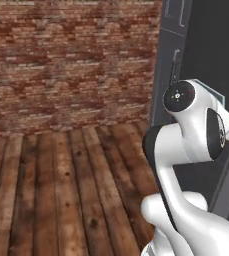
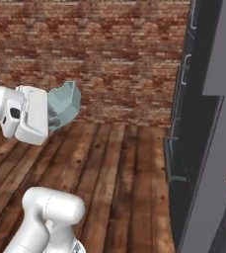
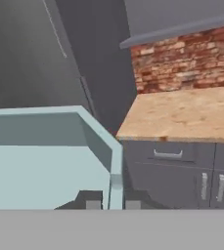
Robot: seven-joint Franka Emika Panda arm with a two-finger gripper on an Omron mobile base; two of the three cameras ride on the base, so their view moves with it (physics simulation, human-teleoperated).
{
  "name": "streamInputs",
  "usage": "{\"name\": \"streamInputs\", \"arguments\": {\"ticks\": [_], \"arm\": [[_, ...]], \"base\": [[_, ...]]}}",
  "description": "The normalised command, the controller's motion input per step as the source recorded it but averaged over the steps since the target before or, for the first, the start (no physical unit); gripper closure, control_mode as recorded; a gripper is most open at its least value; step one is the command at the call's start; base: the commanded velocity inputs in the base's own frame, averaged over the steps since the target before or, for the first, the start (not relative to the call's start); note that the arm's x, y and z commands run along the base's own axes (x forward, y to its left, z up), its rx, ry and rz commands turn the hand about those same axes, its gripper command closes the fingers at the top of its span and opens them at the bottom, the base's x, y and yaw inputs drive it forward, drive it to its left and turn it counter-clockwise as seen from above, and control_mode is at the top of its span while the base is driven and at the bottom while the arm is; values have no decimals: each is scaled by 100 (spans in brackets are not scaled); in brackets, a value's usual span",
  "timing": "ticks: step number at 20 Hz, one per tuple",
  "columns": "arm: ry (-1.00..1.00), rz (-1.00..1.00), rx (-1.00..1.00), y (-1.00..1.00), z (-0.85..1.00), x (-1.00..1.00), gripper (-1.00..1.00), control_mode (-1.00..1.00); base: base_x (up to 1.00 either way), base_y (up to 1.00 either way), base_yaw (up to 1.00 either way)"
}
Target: Retrieve the tupperware and aluminum foil from the cabinet and place them on the dining counter near the plate with broccoli and shrimp to prepare for storing leftovers.
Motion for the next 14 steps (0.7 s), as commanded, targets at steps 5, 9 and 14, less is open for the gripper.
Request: {"name": "streamInputs", "arguments": {"ticks": [5,9,14], "arm": [[0,0,0,0,0,0,100,100],[0,0,0,0,0,0,100,100],[0,0,0,0,0,0,100,100]], "base": [[100,10,64],[100,10,64],[100,9,66]]}}
